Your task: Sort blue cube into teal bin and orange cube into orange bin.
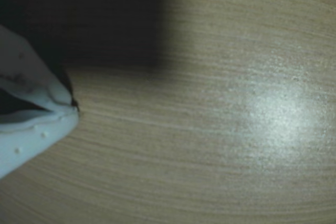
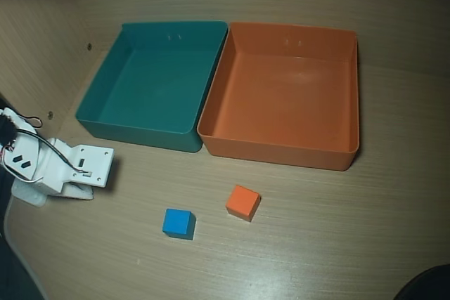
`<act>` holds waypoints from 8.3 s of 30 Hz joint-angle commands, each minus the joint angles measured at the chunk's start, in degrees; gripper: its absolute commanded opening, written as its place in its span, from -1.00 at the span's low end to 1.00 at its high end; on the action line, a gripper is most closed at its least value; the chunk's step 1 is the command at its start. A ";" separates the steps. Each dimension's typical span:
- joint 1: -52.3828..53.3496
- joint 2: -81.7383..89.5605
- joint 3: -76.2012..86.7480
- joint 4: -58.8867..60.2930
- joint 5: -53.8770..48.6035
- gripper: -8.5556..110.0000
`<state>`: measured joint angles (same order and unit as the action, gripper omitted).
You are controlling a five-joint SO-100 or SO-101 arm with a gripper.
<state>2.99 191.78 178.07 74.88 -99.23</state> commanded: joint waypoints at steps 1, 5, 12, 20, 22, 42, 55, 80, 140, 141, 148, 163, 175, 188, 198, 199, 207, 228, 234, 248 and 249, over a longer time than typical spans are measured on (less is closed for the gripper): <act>0.18 0.26 3.78 0.79 0.18 -0.90; 0.18 0.26 3.78 0.79 0.18 -0.90; 0.18 0.26 3.78 0.79 0.18 -0.90; 0.18 0.26 3.78 0.79 0.18 -0.90; 0.18 0.26 3.78 0.79 0.18 -0.90; 0.18 0.26 3.78 0.79 0.18 -0.90; 0.53 0.26 3.78 0.79 0.18 -0.90; 0.09 0.26 2.99 0.09 -0.26 -0.89; 5.27 -127.44 -118.21 0.00 -13.10 -0.36; 5.19 -127.62 -118.12 0.00 -13.10 -0.36; 5.10 -132.10 -119.18 -0.09 -13.45 -0.37; 3.96 -133.59 -119.18 -0.09 -12.39 -0.72; 4.22 -130.69 -121.90 -0.09 -12.39 -0.96; 0.00 -109.69 -126.83 0.00 -12.39 -0.95; -15.38 -95.62 -119.00 0.70 -12.30 -0.95; -17.05 -93.60 -116.81 0.70 -12.30 -0.95; -28.21 -76.20 -93.96 0.44 -12.30 -0.95; -42.80 -94.83 -87.19 -0.18 -12.30 -0.95; -42.45 -103.10 -94.31 -0.18 -11.87 -0.95; -42.89 -105.03 -98.35 -0.18 -3.87 -0.33; -42.89 -105.03 -98.35 -0.18 -3.87 -0.30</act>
<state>-39.64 85.43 83.23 75.41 -103.10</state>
